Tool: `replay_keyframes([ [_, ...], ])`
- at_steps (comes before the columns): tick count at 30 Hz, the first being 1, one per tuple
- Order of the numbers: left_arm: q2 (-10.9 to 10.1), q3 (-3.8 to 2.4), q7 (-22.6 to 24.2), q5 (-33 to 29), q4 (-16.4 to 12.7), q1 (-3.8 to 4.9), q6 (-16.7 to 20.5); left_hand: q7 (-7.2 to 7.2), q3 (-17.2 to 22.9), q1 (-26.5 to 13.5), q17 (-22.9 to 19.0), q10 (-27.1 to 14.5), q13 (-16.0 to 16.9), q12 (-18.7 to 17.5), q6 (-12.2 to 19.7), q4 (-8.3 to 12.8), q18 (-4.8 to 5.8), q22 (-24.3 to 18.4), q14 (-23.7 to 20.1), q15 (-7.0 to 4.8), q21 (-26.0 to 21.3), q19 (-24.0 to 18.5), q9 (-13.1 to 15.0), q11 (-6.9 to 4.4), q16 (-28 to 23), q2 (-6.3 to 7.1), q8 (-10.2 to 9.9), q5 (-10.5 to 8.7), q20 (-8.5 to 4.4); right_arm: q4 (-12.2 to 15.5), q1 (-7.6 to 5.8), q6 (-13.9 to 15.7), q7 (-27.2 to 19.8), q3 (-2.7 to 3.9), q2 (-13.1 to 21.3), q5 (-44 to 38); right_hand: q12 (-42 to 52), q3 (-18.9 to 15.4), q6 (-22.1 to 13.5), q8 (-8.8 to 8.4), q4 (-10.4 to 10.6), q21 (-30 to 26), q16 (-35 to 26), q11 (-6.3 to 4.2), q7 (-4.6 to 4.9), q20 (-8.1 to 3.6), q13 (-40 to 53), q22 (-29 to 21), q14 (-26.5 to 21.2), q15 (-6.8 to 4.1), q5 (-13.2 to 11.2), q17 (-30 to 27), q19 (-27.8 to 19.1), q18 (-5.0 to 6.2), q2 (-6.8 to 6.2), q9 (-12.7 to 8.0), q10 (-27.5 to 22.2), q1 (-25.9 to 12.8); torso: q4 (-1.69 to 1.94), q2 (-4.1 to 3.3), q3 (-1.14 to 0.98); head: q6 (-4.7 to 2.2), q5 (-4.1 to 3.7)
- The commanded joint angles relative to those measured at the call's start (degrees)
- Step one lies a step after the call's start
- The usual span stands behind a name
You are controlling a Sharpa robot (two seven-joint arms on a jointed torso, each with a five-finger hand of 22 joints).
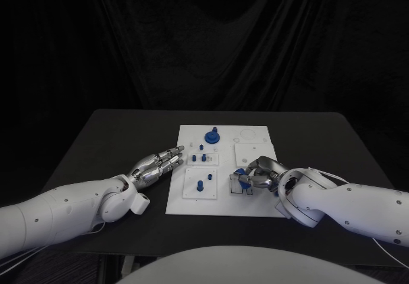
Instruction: Assemble the parts on the task board
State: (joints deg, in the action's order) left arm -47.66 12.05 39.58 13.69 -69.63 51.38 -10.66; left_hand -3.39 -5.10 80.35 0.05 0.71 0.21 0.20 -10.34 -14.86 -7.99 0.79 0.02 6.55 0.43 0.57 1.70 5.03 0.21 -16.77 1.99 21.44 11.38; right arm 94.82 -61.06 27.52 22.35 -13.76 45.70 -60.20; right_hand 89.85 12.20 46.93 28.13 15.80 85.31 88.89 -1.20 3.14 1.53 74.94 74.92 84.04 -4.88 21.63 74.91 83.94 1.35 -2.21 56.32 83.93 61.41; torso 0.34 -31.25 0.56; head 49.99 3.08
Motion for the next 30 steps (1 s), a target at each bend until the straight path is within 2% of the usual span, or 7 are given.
replay_keyframes([
  [1, 0.14, 0.04, 9.11, -0.29, -0.05, -0.21, -0.73, -0.43, 0.41, 0.5, -0.05, -0.02, 0.04, 0.04, -0.02, 0.05, -0.9, -0.01, -0.02, 0.28, -0.09, -0.12, -0.01, 0.22, -0.21, 0.12, 0.1, 0.32, 0.31, -0.18, 0.23, -0.51, 2.35, 0.03, -0.2, -1.07, 0.15, -0.27, -0.28, -0.38, 0.37, -0.26, -0.31, 0.42, 0.18, 0.33, 15.06, 13.19, 5.34, 0.48, -0.99, 12.2, 3.54, 0.06, 0.06, -0.28, 6.07, -0.67, 0.06, 0.02, -0.07, 0.01, -0.13],
  [7, 0.18, 0.04, 9.02, -0.29, -0.04, -0.22, -0.82, -0.55, 0.45, 0.49, -0.05, -0.02, 0.03, 0.03, -0.09, 0.04, -0.91, -0.02, -0.02, 0.26, -0.09, -0.12, 0.0, 0.15, -0.21, 0.11, 0.13, 0.31, 0.31, -0.23, 0.3, -1.0, 2.55, 0.03, -0.23, -1.34, 0.15, -1.76, -0.24, -1.0, 0.68, -0.58, -0.44, 0.63, 0.39, 0.55, 15.06, 13.08, 5.29, 0.69, -4.23, 11.93, 3.4, 0.14, 0.13, -0.84, 6.07, -2.33, 0.06, 0.02, -0.05, 0.01, 0.0],
  [10, 0.17, 0.04, 8.96, -0.29, -0.04, -0.22, -0.87, -0.55, 0.45, 0.49, -0.05, -0.02, 0.03, 0.03, -0.09, 0.04, -0.91, -0.02, -0.02, 0.26, -0.09, -0.12, 0.0, 0.15, -0.21, 0.11, 0.13, 0.31, 0.31, -0.14, 0.32, -0.85, 2.27, 0.03, -0.15, -1.39, 0.15, -3.43, -0.03, -1.24, 0.67, -0.65, -0.45, 0.64, 0.39, 0.63, 15.06, 13.07, 5.29, 0.72, -9.15, 11.92, 3.4, 0.15, 0.13, -1.14, 6.07, -3.83, 0.05, 0.01, -0.07, 0.01, 0.0],
  [13, 0.15, 0.04, 8.89, -0.29, 0.02, -0.23, -0.92, -0.55, 0.45, 0.49, -0.05, -0.02, 0.03, 0.03, -0.09, 0.04, -0.91, -0.02, -0.02, 0.26, -0.09, -0.12, 0.0, 0.15, -0.21, 0.11, 0.13, 0.31, 0.31, -0.1, 0.32, -0.64, 2.02, 0.03, -0.1, -1.42, 0.15, -5.17, 0.09, -1.33, 0.77, -0.71, -0.45, 0.63, 0.37, 0.63, 15.06, 13.06, 5.29, 0.71, -11.57, 11.9, 3.39, 0.17, 0.15, -1.27, 6.07, -5.46, 0.04, 0.01, -0.05, 0.01, -0.02],
  [15, 0.17, 0.04, 8.86, -0.29, 0.07, -0.24, -0.94, -0.55, 0.45, 0.49, -0.05, -0.02, 0.03, 0.03, -0.09, 0.04, -0.91, -0.02, -0.02, 0.26, -0.09, -0.12, 0.0, 0.15, -0.21, 0.11, 0.13, 0.31, 0.31, -0.1, 0.33, -0.53, 1.87, 0.03, -0.08, -1.42, 0.15, -6.66, 0.13, -1.39, 0.81, -0.74, -0.44, 0.62, 0.35, 0.61, 15.06, 13.05, 5.3, 0.69, -11.64, 11.92, 3.39, 0.17, 0.32, -1.33, 6.07, -6.66, 0.07, 0.01, -0.05, 0.01, -0.03],
  [19, 0.21, 0.04, 8.8, -0.29, 0.1, -0.25, -1.01, -0.55, 0.45, 0.49, -0.05, -0.02, 0.03, 0.03, -0.09, 0.04, -0.91, -0.02, -0.02, 0.26, -0.09, -0.12, 0.0, 0.15, -0.21, 0.11, 0.13, 0.31, 0.31, -0.04, 0.33, -0.43, 1.64, 0.03, -0.05, -1.44, 0.15, -9.33, 0.22, -1.45, 0.84, -0.76, -0.41, 0.6, 0.33, 0.6, 15.06, 13.05, 5.31, 0.67, -15.03, 11.95, 3.41, 0.17, 1.09, -1.42, 6.07, -8.6, 0.03, 0.0, -0.06, 0.01, 0.07],
  [30, 0.21, 0.04, 8.66, -0.29, 0.16, -0.28, -1.12, -0.55, 0.45, 0.49, -0.05, -0.02, 0.03, 0.03, -0.09, 0.04, -0.91, -0.02, -0.02, 0.26, -0.09, -0.12, 0.0, 0.15, -0.21, 0.11, 0.13, 0.31, 0.31, 0.26, 0.33, 0.87, 0.59, 0.04, 0.47, -1.45, 0.15, -12.77, 0.34, -1.5, 0.98, -0.97, -0.42, 0.61, 0.34, 0.6, 15.06, 12.99, 5.3, 0.69, -17.45, 11.92, 3.34, 0.23, 2.17, -1.52, 6.07, -10.69, 0.02, -0.03, -0.08, 0.01, 0.21],
])
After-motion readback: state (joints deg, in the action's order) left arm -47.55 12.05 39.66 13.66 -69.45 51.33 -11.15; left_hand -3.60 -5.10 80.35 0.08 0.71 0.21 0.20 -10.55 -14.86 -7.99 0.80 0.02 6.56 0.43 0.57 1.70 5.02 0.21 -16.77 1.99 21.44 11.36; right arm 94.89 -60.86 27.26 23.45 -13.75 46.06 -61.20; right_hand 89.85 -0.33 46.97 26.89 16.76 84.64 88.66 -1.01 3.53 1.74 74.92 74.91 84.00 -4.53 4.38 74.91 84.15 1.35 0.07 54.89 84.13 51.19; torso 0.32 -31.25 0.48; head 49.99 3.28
